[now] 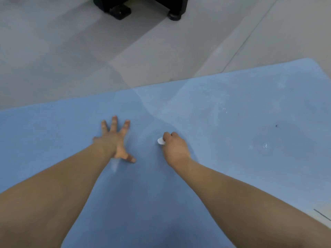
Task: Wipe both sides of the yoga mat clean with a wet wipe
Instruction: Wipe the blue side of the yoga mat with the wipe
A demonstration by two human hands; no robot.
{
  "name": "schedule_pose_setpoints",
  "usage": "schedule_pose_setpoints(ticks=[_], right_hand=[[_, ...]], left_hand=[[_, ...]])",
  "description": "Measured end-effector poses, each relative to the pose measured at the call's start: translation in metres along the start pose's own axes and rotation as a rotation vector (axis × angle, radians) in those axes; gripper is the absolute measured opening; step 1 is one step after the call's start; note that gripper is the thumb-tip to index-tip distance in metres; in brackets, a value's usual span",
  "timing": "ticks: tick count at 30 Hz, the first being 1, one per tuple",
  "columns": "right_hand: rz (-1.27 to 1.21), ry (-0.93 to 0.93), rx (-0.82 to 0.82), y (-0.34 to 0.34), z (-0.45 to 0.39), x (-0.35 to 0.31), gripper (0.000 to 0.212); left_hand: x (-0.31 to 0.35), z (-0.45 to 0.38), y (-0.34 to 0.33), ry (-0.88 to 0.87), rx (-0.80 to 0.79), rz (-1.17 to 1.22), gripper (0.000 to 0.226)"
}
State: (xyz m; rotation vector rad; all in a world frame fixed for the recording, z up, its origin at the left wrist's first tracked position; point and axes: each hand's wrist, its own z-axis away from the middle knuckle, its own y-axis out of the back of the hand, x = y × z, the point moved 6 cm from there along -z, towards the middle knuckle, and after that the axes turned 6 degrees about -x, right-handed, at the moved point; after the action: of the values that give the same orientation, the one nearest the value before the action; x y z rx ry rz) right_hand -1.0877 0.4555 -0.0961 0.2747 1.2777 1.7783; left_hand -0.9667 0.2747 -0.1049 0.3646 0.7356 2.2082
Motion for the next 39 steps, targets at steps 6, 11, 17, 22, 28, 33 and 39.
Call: schedule_pose_setpoints(ticks=[6, 11, 17, 22, 28, 33, 39], right_hand=[[-0.072, -0.023, -0.06, -0.014, 0.01, -0.001, 0.032], [0.284, 0.02, -0.24, -0.002, 0.014, -0.014, 0.047], [0.311, 0.177, -0.008, -0.008, 0.006, -0.011, 0.036], [0.051, 0.201, 0.228, -0.023, 0.011, -0.001, 0.045], [0.069, 0.501, 0.303, -0.039, 0.011, -0.033, 0.018], [0.203, 0.62, 0.351, -0.017, -0.015, 0.003, 0.012], [-0.001, 0.076, 0.431, 0.031, -0.057, 0.067, 0.035]], left_hand=[[-0.001, -0.001, -0.006, -0.045, -0.028, 0.08, 0.155], [-0.002, 0.002, 0.002, -0.028, -0.095, 0.073, 0.147], [-0.005, -0.001, 0.001, -0.025, -0.041, 0.063, 0.146], [-0.001, -0.003, 0.01, 0.029, -0.023, -0.06, 0.155], [0.015, -0.019, 0.02, 0.047, -0.07, -0.16, 0.172], [0.005, -0.023, 0.023, -0.018, -0.057, -0.089, 0.162], [0.012, -0.027, 0.029, -0.005, -0.037, -0.128, 0.152]])
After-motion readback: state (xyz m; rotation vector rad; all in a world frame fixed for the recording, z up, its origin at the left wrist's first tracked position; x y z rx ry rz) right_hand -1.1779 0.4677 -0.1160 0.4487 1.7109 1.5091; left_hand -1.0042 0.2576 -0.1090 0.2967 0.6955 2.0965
